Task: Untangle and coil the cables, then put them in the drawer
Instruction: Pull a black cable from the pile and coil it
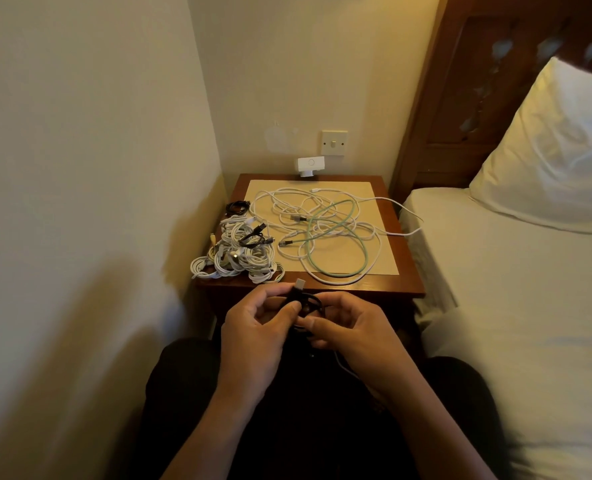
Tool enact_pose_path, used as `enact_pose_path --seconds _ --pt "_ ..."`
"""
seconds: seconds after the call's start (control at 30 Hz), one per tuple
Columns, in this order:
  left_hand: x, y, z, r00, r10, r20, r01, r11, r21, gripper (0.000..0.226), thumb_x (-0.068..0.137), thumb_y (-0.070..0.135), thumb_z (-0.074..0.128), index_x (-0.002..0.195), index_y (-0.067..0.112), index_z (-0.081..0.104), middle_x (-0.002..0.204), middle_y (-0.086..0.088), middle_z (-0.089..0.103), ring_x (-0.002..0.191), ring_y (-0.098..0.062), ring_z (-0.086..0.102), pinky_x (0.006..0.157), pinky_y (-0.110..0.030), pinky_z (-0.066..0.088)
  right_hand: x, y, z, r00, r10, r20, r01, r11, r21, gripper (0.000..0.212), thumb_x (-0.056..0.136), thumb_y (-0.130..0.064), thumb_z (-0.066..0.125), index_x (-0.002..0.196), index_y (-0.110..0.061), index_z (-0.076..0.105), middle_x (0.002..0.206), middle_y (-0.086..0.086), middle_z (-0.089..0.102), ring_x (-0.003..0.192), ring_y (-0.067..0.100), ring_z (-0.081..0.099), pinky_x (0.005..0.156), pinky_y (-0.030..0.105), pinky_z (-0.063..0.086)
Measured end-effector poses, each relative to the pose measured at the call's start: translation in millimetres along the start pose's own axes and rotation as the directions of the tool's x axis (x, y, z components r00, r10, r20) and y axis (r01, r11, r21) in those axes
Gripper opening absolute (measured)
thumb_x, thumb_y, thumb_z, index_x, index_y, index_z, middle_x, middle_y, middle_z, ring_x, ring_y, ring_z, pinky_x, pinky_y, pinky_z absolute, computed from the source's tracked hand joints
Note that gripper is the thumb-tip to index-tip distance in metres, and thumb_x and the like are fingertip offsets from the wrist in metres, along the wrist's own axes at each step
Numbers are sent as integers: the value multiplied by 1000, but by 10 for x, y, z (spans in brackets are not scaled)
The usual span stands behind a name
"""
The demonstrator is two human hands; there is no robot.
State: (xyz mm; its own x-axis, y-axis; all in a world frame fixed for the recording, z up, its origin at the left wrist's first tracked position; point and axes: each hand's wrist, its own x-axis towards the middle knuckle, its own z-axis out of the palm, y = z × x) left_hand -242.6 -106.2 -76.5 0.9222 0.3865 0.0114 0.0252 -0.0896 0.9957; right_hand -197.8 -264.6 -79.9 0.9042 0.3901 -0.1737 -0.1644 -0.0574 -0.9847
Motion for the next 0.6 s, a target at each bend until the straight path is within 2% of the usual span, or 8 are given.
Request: enact_pose_path --seconds 0.13,0.3,0.4,0.47,0.5,0.53,0.6 --pt "-27 -11 -2 999 -27 40 29 998 -46 26 91 6 73 107 25 76 96 -5 78 87 -21 77 80 -43 63 13 8 -45 998 -26 -62 27 1000 10 25 93 -10 74 115 -20 73 103 0 79 97 16 76 79 28 58" --pt "-22 38 -62 976 -131 176 155 980 -129 25 88 2 74 105 20 75 92 -9 78 92 -22 76 77 -32 61 63 5 -157 993 -28 -112 32 999 37 23 89 -7 77 110 -17 76 100 5 80 92 17 76 75 27 55" --pt "-42 40 -122 979 -35 200 17 996 93 25 88 9 76 103 30 75 89 1 77 87 -14 75 74 -22 59 46 17 -167 994 -16 -105 15 1000 -11 22 89 -7 78 108 -19 77 98 2 80 91 15 76 75 25 56" --pt "-47 46 -150 979 19 203 -74 961 267 27 89 15 77 102 38 72 88 9 75 84 -5 73 67 -14 55 38 15 -140 995 -6 -99 2 999 -41 21 90 -9 77 108 -20 77 98 1 80 93 15 75 76 25 56" --pt "-35 54 -159 978 14 207 -77 951 300 27 90 18 77 102 41 70 89 10 74 84 -4 72 67 -13 55 33 7 -133 996 -4 -87 -1 999 -53 21 90 -9 76 108 -21 78 99 0 79 95 16 75 77 26 56" --pt "-12 49 -174 975 -11 220 -55 956 289 28 90 19 77 103 42 69 91 9 74 86 -6 72 69 -16 57 32 -5 -134 997 -3 -71 -1 998 -64 21 91 -10 76 108 -21 78 100 0 79 96 16 75 78 27 56" --pt "31 62 -196 955 -100 278 67 990 125 32 90 15 76 110 40 70 98 1 75 94 -16 74 77 -27 61 35 -44 -156 999 -20 -43 16 996 -88 20 91 -11 76 108 -23 77 101 0 79 97 17 75 79 29 56"
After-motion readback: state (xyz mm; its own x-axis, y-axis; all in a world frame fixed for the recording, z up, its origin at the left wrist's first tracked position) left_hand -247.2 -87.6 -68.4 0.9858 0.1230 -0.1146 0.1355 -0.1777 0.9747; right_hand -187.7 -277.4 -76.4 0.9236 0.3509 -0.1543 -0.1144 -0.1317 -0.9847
